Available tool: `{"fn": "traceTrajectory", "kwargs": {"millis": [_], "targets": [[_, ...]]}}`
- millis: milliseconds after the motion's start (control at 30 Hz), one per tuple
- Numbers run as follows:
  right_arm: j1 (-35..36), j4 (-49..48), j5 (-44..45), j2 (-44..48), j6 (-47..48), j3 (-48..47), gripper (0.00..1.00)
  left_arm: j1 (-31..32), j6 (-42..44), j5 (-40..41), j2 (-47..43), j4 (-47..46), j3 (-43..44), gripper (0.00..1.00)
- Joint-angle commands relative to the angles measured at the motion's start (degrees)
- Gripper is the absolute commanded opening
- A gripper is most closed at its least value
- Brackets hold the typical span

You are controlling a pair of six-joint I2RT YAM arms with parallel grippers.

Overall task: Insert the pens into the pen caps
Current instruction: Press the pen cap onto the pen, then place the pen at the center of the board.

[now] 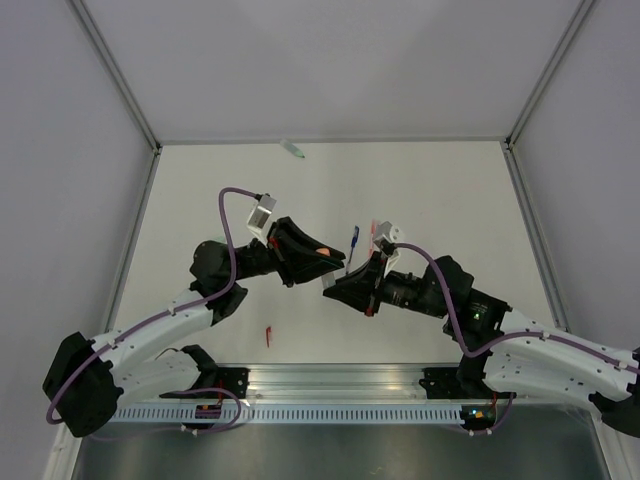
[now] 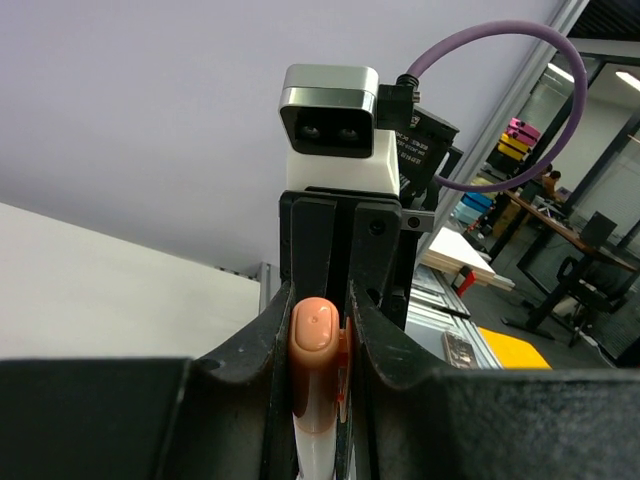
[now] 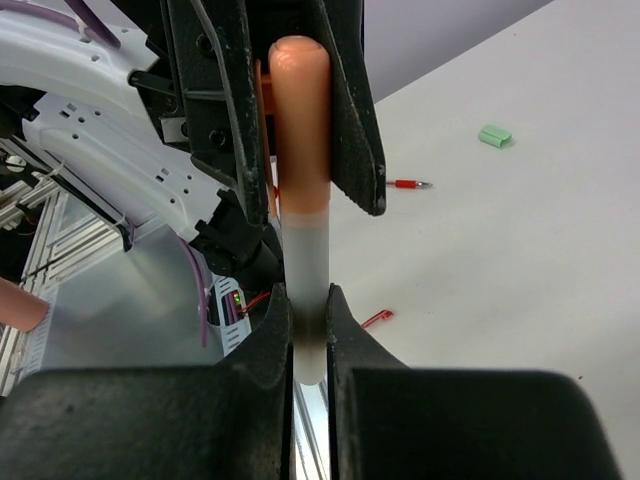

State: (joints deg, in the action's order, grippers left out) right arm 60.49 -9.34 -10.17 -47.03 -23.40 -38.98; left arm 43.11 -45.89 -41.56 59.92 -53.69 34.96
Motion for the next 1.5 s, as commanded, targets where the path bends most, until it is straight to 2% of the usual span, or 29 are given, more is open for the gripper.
{"fn": "traceTrajectory", "kwargs": {"millis": [0, 167, 267, 300, 400, 500, 533, 567, 700, 767, 833, 867, 933, 1000, 1067, 1167, 1333, 1467], "targets": [[-2.6, -16.1, 16.1, 0.2, 1.3, -11.1, 0.0, 2.6, 2.5, -13.6, 1.1, 9.6, -4.0, 0.02], [-3.0, -14.5, 15.6, -2.5, 2.7, -14.3, 0.0, 2.8, 1.3, -15.3, 2.5, 5.4, -4.9, 0.02], [-2.9, -11.1, 12.5, -4.2, 3.5, -14.5, 0.0, 2.1, 1.4, -13.7, 1.6, 9.5, -2.5, 0.04], [-3.0, -8.1, 11.3, -4.8, 3.9, -14.5, 0.0, 1.5, 1.6, -12.9, 1.2, 11.1, -1.4, 0.24], [-2.9, -6.4, 7.3, -5.5, 4.4, -10.4, 0.0, 0.6, 3.9, -7.2, -2.1, 20.2, 4.0, 0.54], [-3.0, -6.6, 5.9, -4.9, 4.8, -5.2, 0.0, 0.4, 7.6, -2.0, -4.2, 29.4, 10.8, 0.73], [-2.9, -6.0, 6.3, -4.9, 4.9, -4.3, 0.0, 0.4, 8.7, -1.1, -4.3, 31.0, 13.8, 0.95], [-2.9, -4.0, 7.0, -5.1, 5.1, -3.6, 0.0, 0.4, 9.2, 0.4, -4.5, 32.6, 15.0, 1.0], [-3.8, -1.1, 9.8, -4.9, 4.7, -2.2, 0.0, 0.5, 12.0, 4.5, -5.7, 41.9, 18.2, 1.0], [-4.9, 2.4, 12.1, -5.3, 4.1, -3.0, 0.0, 0.4, 14.5, 11.3, -6.4, 47.4, 18.7, 1.0], [-8.7, 4.8, 12.7, -6.8, 2.1, -3.5, 0.0, 0.4, 17.1, 16.7, -8.1, 53.3, 17.2, 1.0], [-10.7, 6.9, 12.2, -7.7, 1.3, -4.0, 0.0, 0.4, 18.0, 23.0, -8.5, 56.1, 16.5, 1.0], [-18.5, 7.8, 6.9, -12.2, -1.5, -4.0, 0.0, 0.4, 19.9, 29.6, -10.0, 58.9, 12.8, 1.0], [-24.3, 7.5, 2.4, -15.9, -2.8, -3.6, 0.0, 0.4, 20.5, 38.2, -11.6, 58.3, 9.3, 1.0], [-26.4, 5.2, -0.1, -22.4, -4.3, -3.6, 0.0, 0.4, 20.8, 46.4, -12.6, 55.4, 3.6, 1.0], [-27.4, 1.4, -2.7, -30.7, -6.6, -5.5, 0.0, 0.4, 20.9, 53.7, -14.6, 50.9, -2.3, 1.0], [-27.4, -4.8, -6.3, -44.0, -13.2, -10.9, 0.0, 0.4, 21.0, 59.0, -17.1, 50.4, -5.2, 1.0], [-27.1, -5.2, -4.9, -50.8, -18.0, -13.8, 0.0, 0.4, 21.4, 60.7, -18.7, 51.3, -5.6, 1.0]]}}
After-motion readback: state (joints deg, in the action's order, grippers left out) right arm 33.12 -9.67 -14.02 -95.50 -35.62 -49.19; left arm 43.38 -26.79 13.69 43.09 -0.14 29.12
